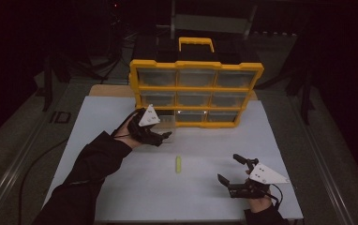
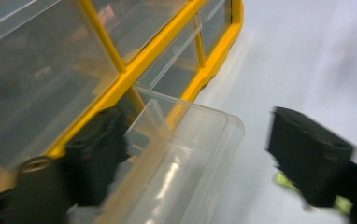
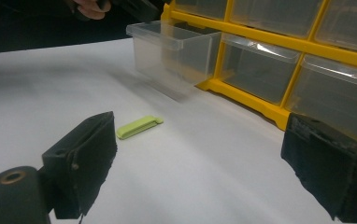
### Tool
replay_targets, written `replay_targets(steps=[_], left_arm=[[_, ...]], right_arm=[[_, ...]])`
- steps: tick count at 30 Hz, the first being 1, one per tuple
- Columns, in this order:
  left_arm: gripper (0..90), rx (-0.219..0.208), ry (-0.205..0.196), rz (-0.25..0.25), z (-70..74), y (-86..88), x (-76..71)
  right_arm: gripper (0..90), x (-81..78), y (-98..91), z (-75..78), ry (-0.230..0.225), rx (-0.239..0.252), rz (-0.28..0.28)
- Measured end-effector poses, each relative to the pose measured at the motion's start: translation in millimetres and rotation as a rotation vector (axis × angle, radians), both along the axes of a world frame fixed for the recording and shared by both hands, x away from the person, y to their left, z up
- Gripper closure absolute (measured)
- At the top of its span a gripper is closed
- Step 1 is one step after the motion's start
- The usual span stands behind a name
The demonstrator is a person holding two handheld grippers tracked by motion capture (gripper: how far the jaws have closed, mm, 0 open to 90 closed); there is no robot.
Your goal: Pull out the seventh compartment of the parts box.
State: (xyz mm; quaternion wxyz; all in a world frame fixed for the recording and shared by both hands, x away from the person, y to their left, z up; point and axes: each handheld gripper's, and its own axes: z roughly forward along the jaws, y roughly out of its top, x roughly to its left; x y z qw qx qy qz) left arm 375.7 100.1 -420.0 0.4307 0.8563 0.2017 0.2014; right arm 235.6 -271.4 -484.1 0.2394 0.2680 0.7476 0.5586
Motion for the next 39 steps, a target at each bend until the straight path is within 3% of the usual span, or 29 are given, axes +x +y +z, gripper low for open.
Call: replay_targets(steps=[1, 4, 8, 12, 13, 20, 29, 36, 37, 39], left_arm=[[13.1, -0.026, 0.011, 0.019, 1.0, 4.8, 0.5], [0.6, -0.064, 0.054, 0.013, 1.9, 16.5, 0.7], [0.5, -0.097, 0.085, 0.055, 2.0, 31.6, -0.9], [0.4, -0.105, 0.089, 0.068, 2.2, 39.0, -3.4], [0.4, -0.116, 0.082, 0.083, 1.5, 48.9, -9.4], [0.9, -0.159, 0.063, 0.123, -2.1, 73.9, -25.7], [1.2, -0.179, 0.068, 0.158, -9.9, 97.9, -45.0], [1.6, -0.173, 0.082, 0.171, -17.1, 105.0, -55.7], [1.6, -0.166, 0.091, 0.176, -25.7, 108.7, -64.6], [1.6, -0.167, 0.094, 0.179, -28.0, 110.0, -66.8]], right_arm=[[10.6, 0.2, 0.0, -0.1, 0.001, 0.0, 0.0], [10.6, 0.5, 0.3, -0.6, 0.003, -0.002, 0.001], [10.6, 0.6, 0.1, -0.6, 0.003, -0.001, 0.001], [10.6, 0.7, 0.2, -0.6, 0.003, -0.001, 0.001], [10.6, 0.7, 0.4, -0.7, 0.004, 0.0, 0.001], [10.6, 1.0, 0.6, -0.7, 0.002, -0.002, -0.002], [10.6, 1.7, 1.4, -1.0, 0.004, -0.003, -0.004], [10.6, 1.9, 1.6, -1.1, 0.003, -0.004, -0.005], [10.6, 2.0, 1.4, -1.2, 0.004, -0.002, -0.006], [10.6, 2.1, 1.3, -1.2, 0.004, -0.002, -0.006]])
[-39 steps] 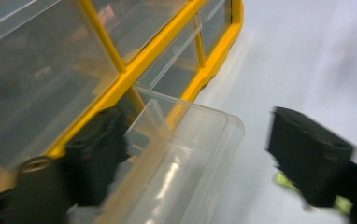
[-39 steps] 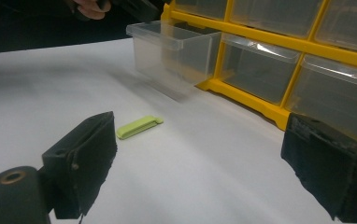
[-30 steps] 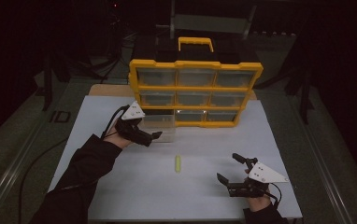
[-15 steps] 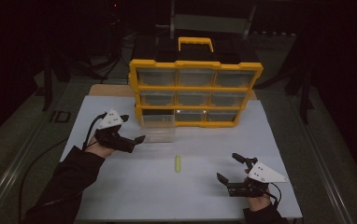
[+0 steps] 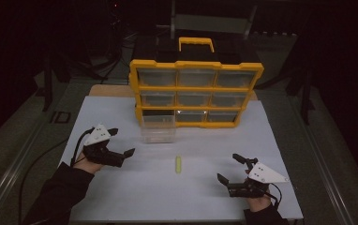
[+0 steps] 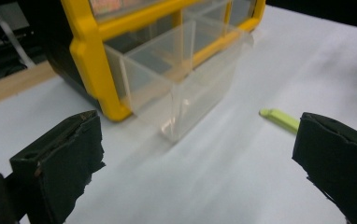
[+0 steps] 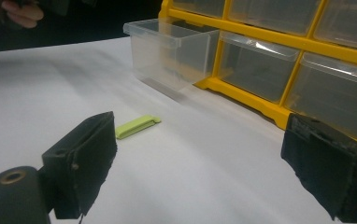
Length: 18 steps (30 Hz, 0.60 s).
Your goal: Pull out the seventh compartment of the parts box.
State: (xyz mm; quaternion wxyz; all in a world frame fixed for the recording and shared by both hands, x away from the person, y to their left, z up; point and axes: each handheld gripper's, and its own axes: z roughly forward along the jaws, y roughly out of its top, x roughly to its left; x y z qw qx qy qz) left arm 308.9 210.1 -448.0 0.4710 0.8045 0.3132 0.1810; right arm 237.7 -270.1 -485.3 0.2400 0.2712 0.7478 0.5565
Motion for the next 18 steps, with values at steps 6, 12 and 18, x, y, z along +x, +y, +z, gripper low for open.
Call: replay_targets(steps=[6, 12, 18], left_arm=[[1.6, -0.011, 0.016, 0.024, -12.9, 8.5, -10.6], [1.6, -0.029, 0.032, 0.039, -23.9, 16.9, -23.0], [1.6, -0.013, 0.026, 0.064, -32.9, 20.7, -34.7]], right_arm=[[10.6, 0.2, 0.7, -0.3, 0.001, -0.003, 0.0], [10.6, 0.4, 0.8, -0.6, 0.003, -0.005, -0.001], [10.6, 0.3, 1.1, -0.7, 0.002, -0.008, 0.0]])
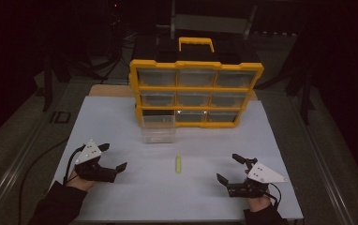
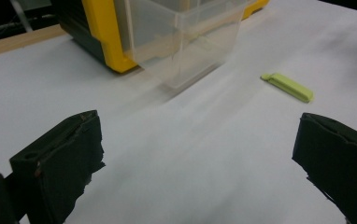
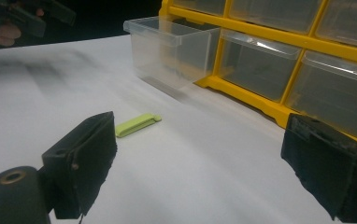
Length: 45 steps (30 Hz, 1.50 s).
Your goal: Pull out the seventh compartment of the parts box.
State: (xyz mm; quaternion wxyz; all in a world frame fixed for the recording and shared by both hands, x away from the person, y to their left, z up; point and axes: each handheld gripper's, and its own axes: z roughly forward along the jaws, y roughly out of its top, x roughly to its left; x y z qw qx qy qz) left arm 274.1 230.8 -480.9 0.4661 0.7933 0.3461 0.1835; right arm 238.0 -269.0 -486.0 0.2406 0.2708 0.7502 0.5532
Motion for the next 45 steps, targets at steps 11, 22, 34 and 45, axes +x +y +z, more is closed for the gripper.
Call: replay_targets(steps=[11, 22, 34, 45], left_arm=[[1.6, -0.006, 0.005, 0.052, -17.0, 1.0, -19.9], [0.8, 0.011, -0.06, 0.18, -22.4, 13.7, -35.9], [0.9, -0.001, -0.102, 0.265, -34.4, 17.1, -37.7], [0.9, -0.022, -0.138, 0.321, -32.5, 22.6, -39.3]], right_arm=[[10.6, -0.5, 0.4, 0.1, 0.001, -0.005, 0.003], [10.6, -0.7, 0.5, 0.2, 0.003, -0.008, 0.004], [10.6, -0.3, 0.5, 0.0, 0.003, -0.006, 0.01], [10.6, 0.0, 2.5, -1.5, 0.012, -0.015, 0.018]])
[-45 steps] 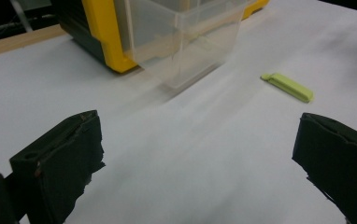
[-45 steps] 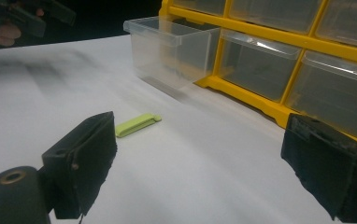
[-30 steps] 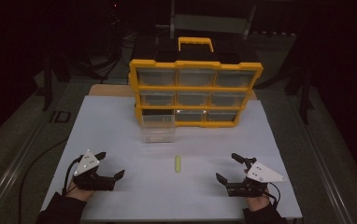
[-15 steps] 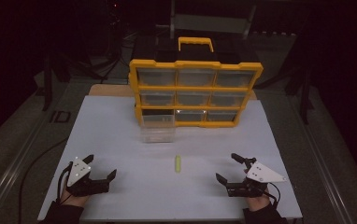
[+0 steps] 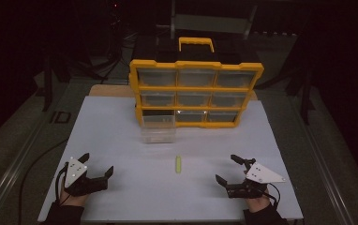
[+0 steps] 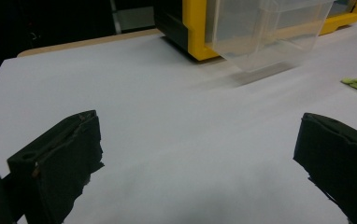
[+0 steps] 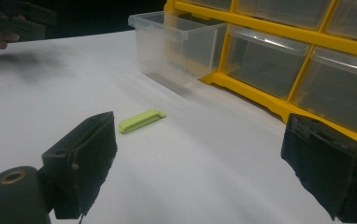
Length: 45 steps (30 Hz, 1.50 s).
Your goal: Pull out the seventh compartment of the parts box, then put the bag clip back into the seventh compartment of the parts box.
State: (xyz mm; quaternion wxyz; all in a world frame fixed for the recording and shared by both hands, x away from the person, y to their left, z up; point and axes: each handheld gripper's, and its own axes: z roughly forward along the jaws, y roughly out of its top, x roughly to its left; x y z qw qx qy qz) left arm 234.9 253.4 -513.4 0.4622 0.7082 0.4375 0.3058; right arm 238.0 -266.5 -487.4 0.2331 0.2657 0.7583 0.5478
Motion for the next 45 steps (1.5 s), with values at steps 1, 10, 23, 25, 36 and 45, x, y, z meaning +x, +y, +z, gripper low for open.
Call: replay_targets(steps=[1, 10, 23, 25, 36, 45], left_arm=[[1.0, -0.007, 0.004, -0.004, -1.2, 0.6, 0.4], [1.0, -0.015, -0.01, -0.017, -1.4, -1.5, -0.3], [1.0, -0.027, -0.023, -0.028, -0.1, -2.4, -1.7], [1.0, -0.032, -0.026, -0.031, 0.2, -2.8, -2.0], [1.0, -0.048, -0.041, -0.028, 1.7, -1.7, -3.0], [1.0, -0.056, -0.05, -0.023, 2.4, -1.4, -3.6]], right_arm=[[10.6, 0.3, 0.1, -0.3, -0.002, -0.002, 0.0], [10.6, 0.7, 0.3, -0.6, 0.001, -0.005, -0.003], [10.6, -0.3, 1.5, 0.8, 0.004, -0.012, -0.01], [10.6, -0.4, 1.8, 1.3, 0.006, -0.013, -0.007], [10.6, -3.1, 15.3, 23.3, 0.011, -0.016, 0.028], [10.6, 8.5, 44.1, 49.4, 0.009, -0.037, 0.065]])
